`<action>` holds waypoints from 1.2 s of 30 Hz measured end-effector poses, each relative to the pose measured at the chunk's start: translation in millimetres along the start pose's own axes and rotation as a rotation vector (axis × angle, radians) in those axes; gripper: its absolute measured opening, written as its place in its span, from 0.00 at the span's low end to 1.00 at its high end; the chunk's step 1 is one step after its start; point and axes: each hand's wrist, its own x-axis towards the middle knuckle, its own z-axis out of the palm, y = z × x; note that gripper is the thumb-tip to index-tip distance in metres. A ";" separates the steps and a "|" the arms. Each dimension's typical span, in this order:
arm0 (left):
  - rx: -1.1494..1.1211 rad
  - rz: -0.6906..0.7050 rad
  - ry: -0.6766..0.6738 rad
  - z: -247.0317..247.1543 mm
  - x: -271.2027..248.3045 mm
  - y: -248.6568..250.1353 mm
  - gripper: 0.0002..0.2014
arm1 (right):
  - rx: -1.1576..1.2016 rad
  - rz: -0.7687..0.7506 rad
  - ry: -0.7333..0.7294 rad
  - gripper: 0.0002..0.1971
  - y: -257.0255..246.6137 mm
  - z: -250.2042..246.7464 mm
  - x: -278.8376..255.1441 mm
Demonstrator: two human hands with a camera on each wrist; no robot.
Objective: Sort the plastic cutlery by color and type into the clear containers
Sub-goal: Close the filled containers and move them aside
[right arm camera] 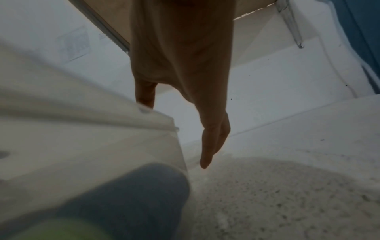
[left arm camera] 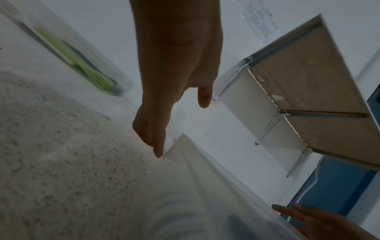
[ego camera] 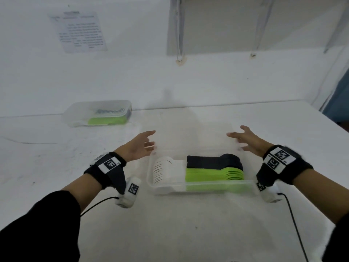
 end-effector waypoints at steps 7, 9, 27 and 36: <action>-0.150 0.094 0.009 6.2 -5.5 -4.2 0.17 | 0.132 -0.076 -0.050 0.56 0.8 -7.5 -18.8; -0.215 0.110 0.019 5.3 -7.9 -10.0 0.21 | 0.150 -0.112 -0.057 0.45 1.8 -7.3 -27.4; 0.067 0.329 0.024 25.4 -65.4 -52.3 0.23 | 0.143 -0.319 0.047 0.04 41.1 -5.3 -61.4; 0.596 0.439 0.205 25.2 -73.6 -85.4 0.26 | -0.220 -0.318 0.200 0.22 55.7 11.0 -80.7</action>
